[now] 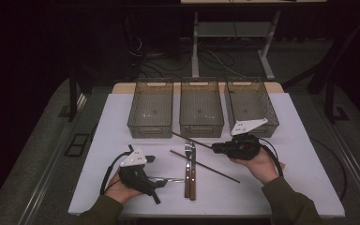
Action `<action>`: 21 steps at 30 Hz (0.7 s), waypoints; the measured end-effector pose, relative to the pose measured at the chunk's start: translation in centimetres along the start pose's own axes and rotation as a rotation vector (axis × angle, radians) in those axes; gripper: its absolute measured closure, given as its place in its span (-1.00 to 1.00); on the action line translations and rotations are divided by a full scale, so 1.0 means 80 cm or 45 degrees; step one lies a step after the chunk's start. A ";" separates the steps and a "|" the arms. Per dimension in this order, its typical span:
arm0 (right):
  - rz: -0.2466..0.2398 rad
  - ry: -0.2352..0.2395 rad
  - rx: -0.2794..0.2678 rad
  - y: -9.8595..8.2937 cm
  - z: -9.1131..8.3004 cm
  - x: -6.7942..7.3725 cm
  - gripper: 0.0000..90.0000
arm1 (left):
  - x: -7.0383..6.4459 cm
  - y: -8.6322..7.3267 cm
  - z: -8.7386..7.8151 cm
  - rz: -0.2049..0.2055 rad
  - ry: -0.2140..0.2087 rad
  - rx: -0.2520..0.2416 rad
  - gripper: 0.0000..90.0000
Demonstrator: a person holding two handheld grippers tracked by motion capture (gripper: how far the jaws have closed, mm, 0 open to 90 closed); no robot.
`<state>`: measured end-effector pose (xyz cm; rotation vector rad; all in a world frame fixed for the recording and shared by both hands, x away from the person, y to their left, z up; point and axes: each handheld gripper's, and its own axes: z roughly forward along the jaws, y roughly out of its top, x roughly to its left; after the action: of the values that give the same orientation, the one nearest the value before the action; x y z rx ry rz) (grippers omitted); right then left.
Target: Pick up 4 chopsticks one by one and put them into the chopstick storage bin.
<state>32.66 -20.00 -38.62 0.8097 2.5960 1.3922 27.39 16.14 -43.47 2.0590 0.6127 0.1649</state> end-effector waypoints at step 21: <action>0.041 -0.053 -0.063 0.045 0.021 -0.013 0.89 | 0.001 0.000 -0.001 -0.014 0.014 -0.023 -0.99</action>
<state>35.57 -17.64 -36.95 0.8676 2.5178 1.4260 27.39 16.25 -43.43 2.0379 0.6269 0.1753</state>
